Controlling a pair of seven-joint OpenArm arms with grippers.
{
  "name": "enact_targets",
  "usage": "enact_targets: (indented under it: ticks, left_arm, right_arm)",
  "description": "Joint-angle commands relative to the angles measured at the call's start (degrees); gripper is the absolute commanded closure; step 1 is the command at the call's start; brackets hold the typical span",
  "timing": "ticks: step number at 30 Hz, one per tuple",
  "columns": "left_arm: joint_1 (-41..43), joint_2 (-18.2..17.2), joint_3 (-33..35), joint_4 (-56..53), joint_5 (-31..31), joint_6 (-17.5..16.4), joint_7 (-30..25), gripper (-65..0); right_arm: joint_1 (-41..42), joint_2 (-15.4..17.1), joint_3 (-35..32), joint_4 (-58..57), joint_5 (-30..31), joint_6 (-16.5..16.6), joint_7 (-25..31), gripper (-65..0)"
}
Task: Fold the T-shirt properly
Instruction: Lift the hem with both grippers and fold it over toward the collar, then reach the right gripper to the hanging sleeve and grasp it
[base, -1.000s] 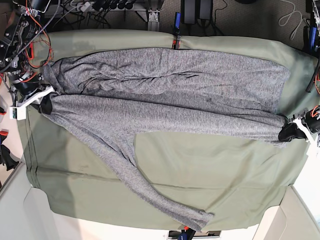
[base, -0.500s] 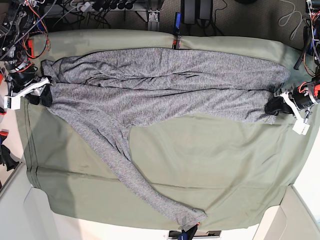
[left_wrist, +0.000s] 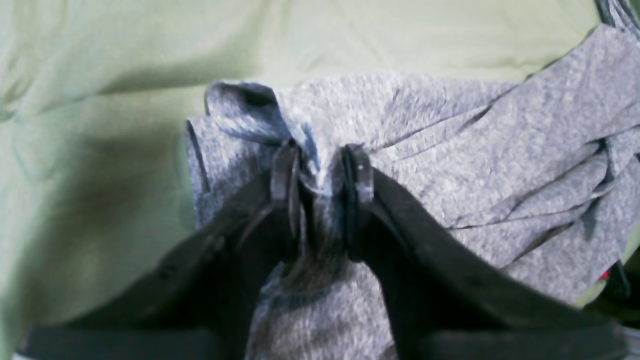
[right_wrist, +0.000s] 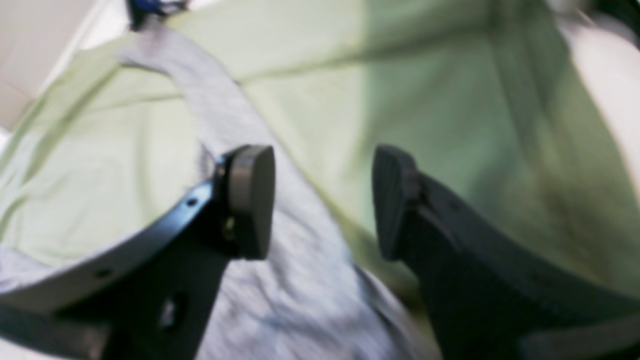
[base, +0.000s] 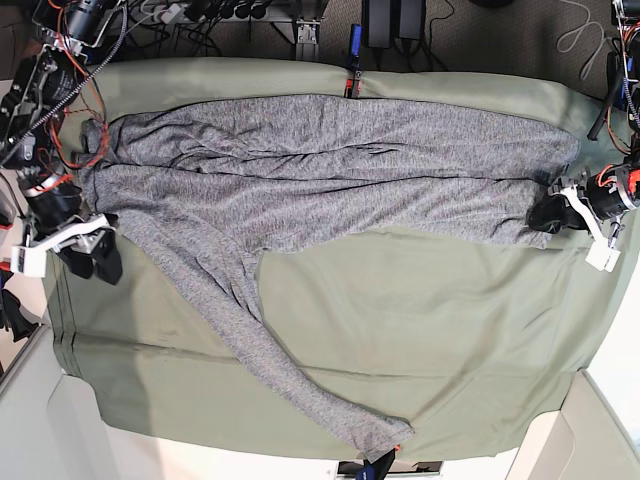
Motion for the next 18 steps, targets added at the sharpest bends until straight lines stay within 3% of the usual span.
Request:
enact_targets:
  ticks: [1,4,9,15,18]
  left_arm:
    - [-1.0,-1.4,-0.6,0.8,-1.0,-0.3,-1.0,-17.1]
    - [-1.0,-1.4,-0.6,0.8,-1.0,-0.3,-1.0,-17.1]
    - [-1.0,-1.4,-0.6,0.8,-1.0,-0.3,-1.0,-17.1]
    - [-1.0,-1.4,-0.6,0.8,0.4,-0.3,-1.0,-17.1]
    - [-0.9,-1.4,-0.6,0.8,0.2,-0.3,-1.0,-17.1]
  right_arm:
    - [2.4,0.1,-1.9,0.7,-1.0,0.4,1.4,-31.2]
    - [6.2,-1.6,-8.8,-0.5,-7.8,-1.8,1.7,-31.2]
    - [12.8,-3.6,-21.9,-8.9,-20.9,-7.5,8.0,-31.2]
    - [22.1,-5.1,-36.6,-26.5,-32.4,-19.8,12.5,-31.3]
    - [25.2,-6.6,-41.1,-33.7,-35.4,-22.1,12.8,-31.3]
